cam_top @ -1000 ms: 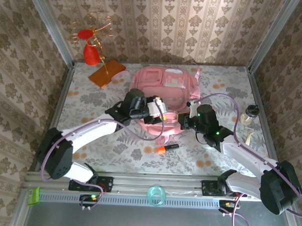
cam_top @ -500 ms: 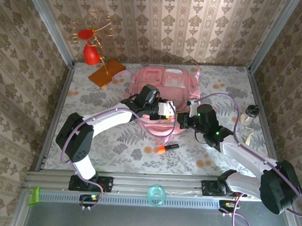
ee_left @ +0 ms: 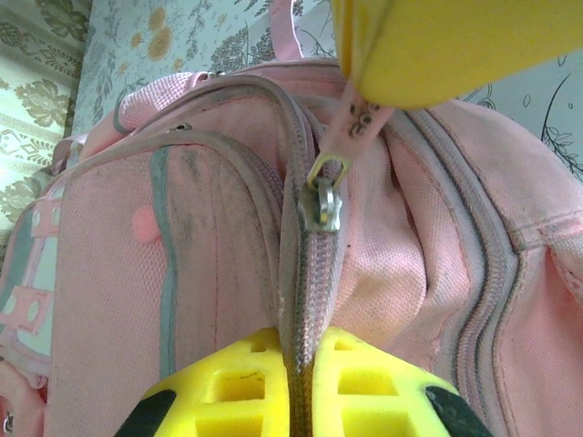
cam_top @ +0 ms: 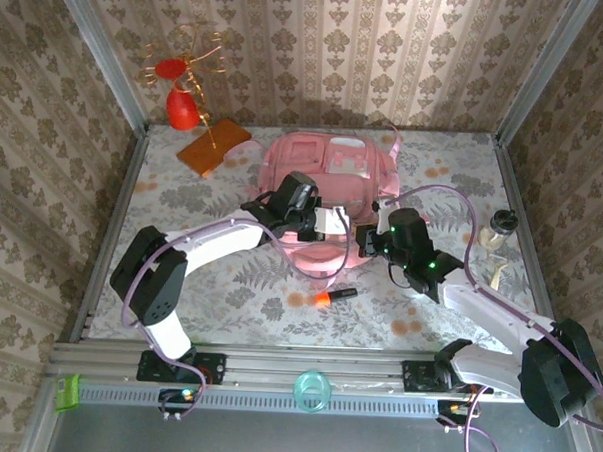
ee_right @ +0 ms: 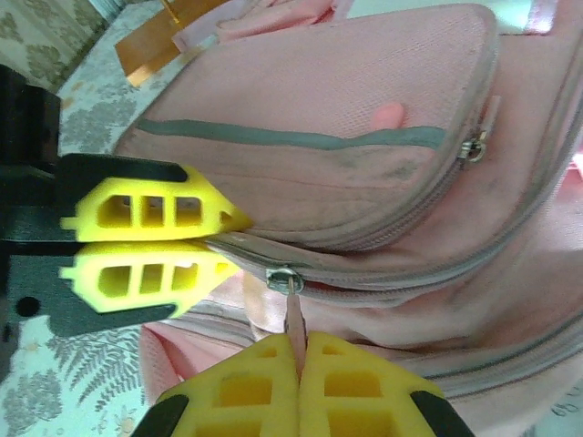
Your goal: Pack books, pencil case, and school supplies into a backpack
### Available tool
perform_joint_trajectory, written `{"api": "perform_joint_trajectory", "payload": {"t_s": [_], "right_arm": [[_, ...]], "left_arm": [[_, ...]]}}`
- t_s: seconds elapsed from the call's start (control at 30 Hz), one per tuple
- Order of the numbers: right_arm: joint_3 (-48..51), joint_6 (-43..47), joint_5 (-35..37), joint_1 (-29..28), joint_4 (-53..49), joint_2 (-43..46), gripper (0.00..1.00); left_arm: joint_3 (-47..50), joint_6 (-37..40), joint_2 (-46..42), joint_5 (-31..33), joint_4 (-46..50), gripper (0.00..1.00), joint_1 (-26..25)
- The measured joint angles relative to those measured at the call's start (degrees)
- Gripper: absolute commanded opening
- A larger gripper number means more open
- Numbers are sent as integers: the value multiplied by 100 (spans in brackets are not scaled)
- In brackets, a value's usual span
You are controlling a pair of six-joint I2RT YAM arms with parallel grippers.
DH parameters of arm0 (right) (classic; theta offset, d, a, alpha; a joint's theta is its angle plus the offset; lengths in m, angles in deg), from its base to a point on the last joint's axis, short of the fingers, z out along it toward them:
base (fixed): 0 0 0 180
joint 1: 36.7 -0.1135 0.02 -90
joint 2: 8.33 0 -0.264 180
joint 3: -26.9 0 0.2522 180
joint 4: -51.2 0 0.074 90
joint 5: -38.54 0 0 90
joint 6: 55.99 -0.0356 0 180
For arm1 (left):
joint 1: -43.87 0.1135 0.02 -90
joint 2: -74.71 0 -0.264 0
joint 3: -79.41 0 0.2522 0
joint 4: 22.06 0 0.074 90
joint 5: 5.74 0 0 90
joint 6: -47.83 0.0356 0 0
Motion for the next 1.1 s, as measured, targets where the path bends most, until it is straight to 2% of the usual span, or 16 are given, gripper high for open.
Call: {"api": "perform_joint_trajectory", "payload": {"t_s": [0.3,0.57,0.77,0.83,0.9,1.0,1.1], "right_arm": [[-243,264,568,-74,-382,-72,0],[-487,409,728,-101,-435,-321,0],[-507,466,1537,396,-459,-669,0],[-503,553,1375,396,-424,-717,0],[-461,678,798,400,-173,-715,3],[-400,778,-201,393,221,-713,25],[-332,898,-1091,363,474,-715,39]], "left_arm": [[422,-105,-398,-444,-212,0,306],[916,-131,-850,-1080,-404,0,726],[1353,-74,-1322,-1574,-313,0,1163],[1364,-74,-1342,-1617,-313,0,1167],[1364,-79,-1342,-1648,-310,0,1167],[1364,-85,-1342,-1687,-313,0,1167],[1364,-107,-1340,-1716,-317,0,1169]]}}
